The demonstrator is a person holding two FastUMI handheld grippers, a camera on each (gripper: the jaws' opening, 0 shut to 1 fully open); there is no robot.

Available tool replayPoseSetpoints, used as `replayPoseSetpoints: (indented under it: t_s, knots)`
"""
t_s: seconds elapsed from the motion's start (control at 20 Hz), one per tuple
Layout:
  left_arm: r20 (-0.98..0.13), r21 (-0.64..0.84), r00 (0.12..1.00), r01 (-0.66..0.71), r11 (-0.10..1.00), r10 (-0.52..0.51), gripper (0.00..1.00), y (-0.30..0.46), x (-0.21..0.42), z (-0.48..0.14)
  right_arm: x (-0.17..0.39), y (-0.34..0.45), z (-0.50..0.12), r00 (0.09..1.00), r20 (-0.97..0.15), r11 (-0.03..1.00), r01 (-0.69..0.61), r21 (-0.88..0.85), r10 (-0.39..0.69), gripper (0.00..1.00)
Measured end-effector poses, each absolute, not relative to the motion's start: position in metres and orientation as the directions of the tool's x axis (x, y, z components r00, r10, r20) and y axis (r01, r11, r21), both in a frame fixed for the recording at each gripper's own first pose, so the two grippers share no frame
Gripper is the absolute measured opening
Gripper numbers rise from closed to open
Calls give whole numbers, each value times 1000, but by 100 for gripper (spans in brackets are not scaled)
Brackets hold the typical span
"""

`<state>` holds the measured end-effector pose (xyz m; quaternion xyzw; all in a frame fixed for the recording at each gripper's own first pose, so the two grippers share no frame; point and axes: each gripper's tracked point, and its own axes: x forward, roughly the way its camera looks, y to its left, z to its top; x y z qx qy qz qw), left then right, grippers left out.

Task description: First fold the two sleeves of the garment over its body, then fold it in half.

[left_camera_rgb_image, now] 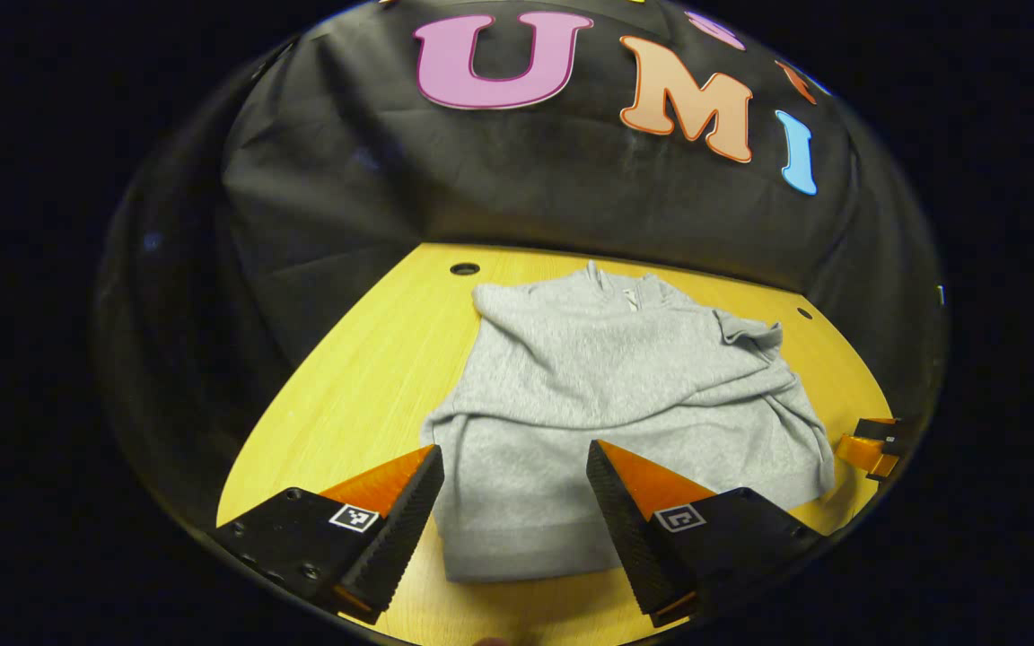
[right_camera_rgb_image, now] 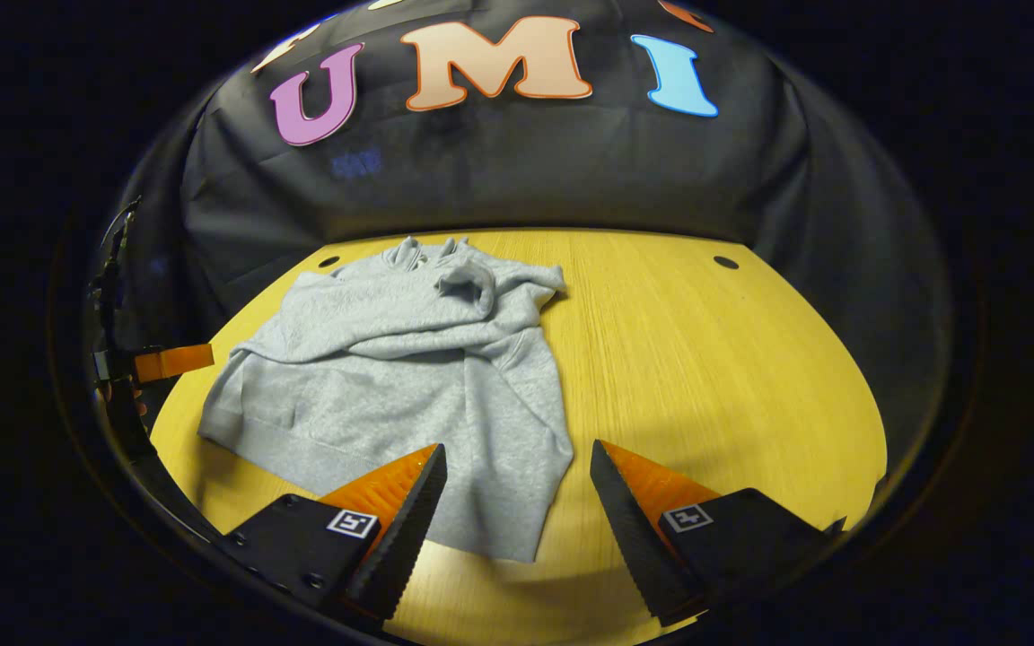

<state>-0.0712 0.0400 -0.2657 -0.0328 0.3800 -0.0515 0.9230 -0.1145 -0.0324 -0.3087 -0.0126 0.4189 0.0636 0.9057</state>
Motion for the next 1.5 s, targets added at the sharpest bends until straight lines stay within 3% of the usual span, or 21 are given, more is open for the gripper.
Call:
replayPoseSetpoints:
  t_s: [0.4, 0.75, 0.95, 1.05, 1.1, 1.25, 1.3, 1.35, 1.4, 1.45, 1.5]
  knots:
    - [-767, -83, 631, 84, 993, -118, 96, 48, -108, -312, -128, -29, -329, 574, -814, 993, -112, 27, 87, 96]
    - [-744, 3, 661, 147, 989, -97, 96, 46, -111, -323, -139, -24, -351, 496, -865, 992, -128, 9, 72, 99]
    - [-720, -30, 689, 81, 996, -78, 89, 44, -112, -322, -140, -17, -352, 495, -865, 988, -155, 9, 86, 99]
    - [-734, -36, 672, 102, 994, -96, 83, 39, -113, -325, -142, -8, -353, 477, -872, 985, -168, 34, 111, 84]
    - [-739, -44, 664, 122, 992, -115, 75, 35, -112, -324, -142, -5, -353, 469, -875, 983, -182, 38, 120, 71]
    - [-730, -64, 669, 134, 989, -138, 44, 26, -107, -325, -144, 7, -352, 434, -888, 978, -193, 77, 155, 29]
    - [-726, -77, 673, 127, 989, -143, 27, 23, -105, -324, -143, 8, -355, 423, -891, 978, -189, 91, 165, 19]
    - [-722, -87, 676, 120, 989, -146, 18, 21, -103, -325, -143, 8, -357, 403, -899, 978, -180, 103, 169, 18]
    - [-724, -92, 673, 120, 988, -150, 8, 19, -102, -326, -143, 9, -353, 391, -904, 978, -173, 113, 173, 10]
    - [-732, -87, 665, 127, 988, -150, 4, 19, -103, -324, -143, 9, -354, 370, -913, 979, -166, 119, 174, 5]
    - [-749, -74, 646, 141, 987, -148, 0, 19, -103, -326, -142, 10, -355, 363, -915, 979, -167, 120, 174, 5]
